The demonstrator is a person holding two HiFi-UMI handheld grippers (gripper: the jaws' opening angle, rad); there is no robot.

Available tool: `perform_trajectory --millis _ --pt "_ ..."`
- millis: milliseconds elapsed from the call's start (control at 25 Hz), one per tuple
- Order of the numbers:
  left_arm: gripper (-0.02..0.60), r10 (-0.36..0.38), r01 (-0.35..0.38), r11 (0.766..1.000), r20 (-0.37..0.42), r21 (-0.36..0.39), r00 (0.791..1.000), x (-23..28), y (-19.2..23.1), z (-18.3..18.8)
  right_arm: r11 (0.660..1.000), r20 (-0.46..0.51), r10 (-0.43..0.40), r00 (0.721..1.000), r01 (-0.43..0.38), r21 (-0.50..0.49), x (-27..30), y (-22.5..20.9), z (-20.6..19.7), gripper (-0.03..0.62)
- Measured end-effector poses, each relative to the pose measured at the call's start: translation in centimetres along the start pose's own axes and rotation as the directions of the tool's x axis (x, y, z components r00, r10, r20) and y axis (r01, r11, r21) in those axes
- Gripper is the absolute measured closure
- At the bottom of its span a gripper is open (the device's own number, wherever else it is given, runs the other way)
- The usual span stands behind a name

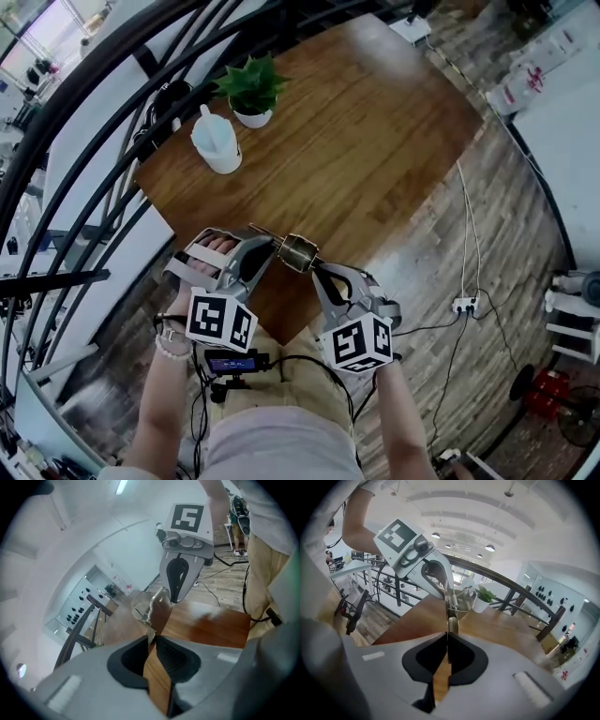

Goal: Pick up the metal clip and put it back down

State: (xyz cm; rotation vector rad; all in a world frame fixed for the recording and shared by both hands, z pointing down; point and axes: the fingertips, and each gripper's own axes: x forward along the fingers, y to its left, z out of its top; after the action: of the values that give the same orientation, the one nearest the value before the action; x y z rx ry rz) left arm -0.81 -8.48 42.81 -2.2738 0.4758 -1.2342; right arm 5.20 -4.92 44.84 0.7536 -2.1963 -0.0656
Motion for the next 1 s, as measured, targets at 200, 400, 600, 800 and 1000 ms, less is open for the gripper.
perform_trajectory --millis 200,400,600,800,1000 --pt "0.517 0.054 -0.054 0.999 0.005 0.0 0.999 -2.1 1.2 1.1 0.999 0.025 -0.009 1.0 0.01 -0.043 -1.7 -0.5 1.7 0.563" --pt "0.518 0.118 -0.118 0.993 0.007 0.024 0.993 -4.0 2.7 2.5 0.995 0.045 -0.031 0.999 0.035 -0.096 -3.4 -1.4 3.5 0.563" --pt "0.517 0.162 -0.162 0.986 0.013 0.027 0.987 -6.3 3.9 3.8 0.989 0.071 -0.049 0.996 0.058 -0.135 -5.3 -2.0 5.3 0.564" --pt "0.518 0.206 -0.206 0.977 0.013 0.046 0.979 -8.1 4.7 5.0 0.983 0.099 -0.058 0.993 0.074 -0.169 -6.9 -2.2 6.7 0.563" --pt "0.517 0.241 -0.241 0.969 0.017 0.052 0.97 -9.7 5.4 6.0 0.978 0.125 -0.068 0.99 0.091 -0.189 -8.1 -2.4 7.8 0.565"
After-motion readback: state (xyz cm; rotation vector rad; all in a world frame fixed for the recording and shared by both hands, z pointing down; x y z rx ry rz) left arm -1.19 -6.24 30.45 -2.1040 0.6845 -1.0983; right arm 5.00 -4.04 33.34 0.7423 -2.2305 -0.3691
